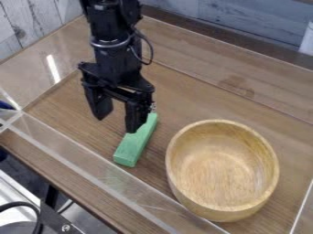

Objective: Put the green block in the brown bowl

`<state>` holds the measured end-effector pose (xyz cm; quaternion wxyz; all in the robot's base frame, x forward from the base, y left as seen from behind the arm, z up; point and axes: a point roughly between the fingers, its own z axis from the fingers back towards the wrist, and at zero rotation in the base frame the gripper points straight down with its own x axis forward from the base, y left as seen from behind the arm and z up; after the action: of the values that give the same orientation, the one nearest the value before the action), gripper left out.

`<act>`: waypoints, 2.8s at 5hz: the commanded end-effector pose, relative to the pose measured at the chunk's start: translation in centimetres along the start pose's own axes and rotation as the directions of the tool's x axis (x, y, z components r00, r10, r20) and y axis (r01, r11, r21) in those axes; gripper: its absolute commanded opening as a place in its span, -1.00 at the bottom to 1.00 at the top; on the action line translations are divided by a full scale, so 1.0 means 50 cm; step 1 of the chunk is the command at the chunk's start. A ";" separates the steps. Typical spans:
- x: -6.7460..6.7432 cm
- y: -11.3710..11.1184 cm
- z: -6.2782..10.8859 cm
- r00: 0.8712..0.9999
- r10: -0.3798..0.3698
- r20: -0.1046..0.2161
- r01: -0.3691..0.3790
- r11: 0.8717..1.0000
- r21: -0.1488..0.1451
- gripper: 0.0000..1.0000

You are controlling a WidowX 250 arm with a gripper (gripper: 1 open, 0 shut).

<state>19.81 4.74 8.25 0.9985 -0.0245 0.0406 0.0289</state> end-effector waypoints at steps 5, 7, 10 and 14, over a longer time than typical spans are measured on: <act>0.010 -0.008 0.023 0.997 0.019 0.077 -0.017 1.000 -0.026 1.00; 0.010 -0.005 0.025 0.996 0.030 0.082 -0.027 0.999 -0.034 1.00; 0.011 -0.002 0.028 0.995 0.043 0.087 -0.039 0.998 -0.043 1.00; 0.021 -0.011 -0.080 0.999 0.036 0.037 -0.036 0.999 0.003 1.00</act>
<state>20.04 3.97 3.65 0.9978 -0.0249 0.0366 0.0493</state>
